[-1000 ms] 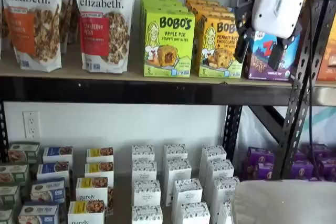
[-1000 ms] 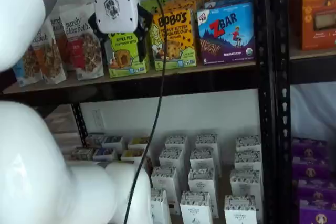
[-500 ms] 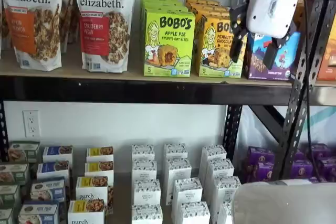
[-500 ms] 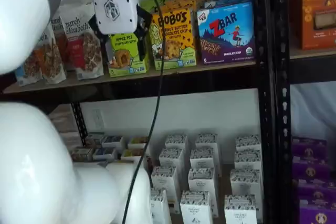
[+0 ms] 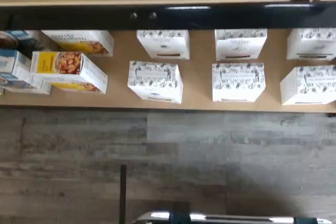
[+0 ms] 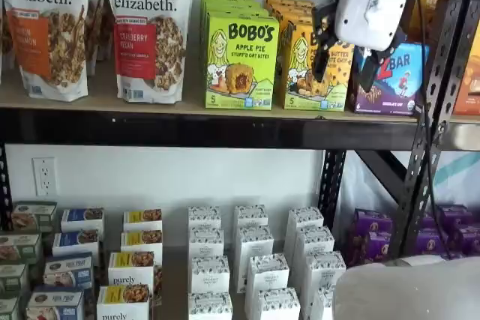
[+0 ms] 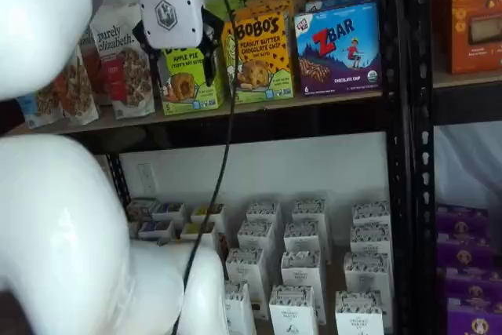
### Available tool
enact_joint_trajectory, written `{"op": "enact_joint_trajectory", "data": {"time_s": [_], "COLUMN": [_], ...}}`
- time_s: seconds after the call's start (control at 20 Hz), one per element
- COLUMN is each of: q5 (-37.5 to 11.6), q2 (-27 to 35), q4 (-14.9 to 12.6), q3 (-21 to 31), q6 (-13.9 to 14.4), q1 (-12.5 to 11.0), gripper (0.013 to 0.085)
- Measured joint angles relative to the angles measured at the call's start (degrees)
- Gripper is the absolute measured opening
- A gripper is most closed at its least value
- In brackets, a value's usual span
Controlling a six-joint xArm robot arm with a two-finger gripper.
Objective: Pick the green box on the top shelf, the fourth from the left
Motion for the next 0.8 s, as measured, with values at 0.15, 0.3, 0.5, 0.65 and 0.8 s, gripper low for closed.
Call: {"op": "enact_joint_trajectory", "data": {"time_s": [0.15,0.3,0.5,0.65,0.8], "q5": [-1.31,-2.3,-4.16,-5.23,-6.31], "q2": [1.04,2.09,3.94,5.6,7.37], "q4": [0.43,0.29,-0.7,-1.18,-1.3], "q3": [-0.1,-0.4,-1.08,-1.76,-2.48], "q6": [0.53,1.26,3.05,4.42,5.47], "q1": [0.58,1.47,3.65,5.18,6.33], "gripper": [0.085,0.085,0.085,0.085,0.085]}}
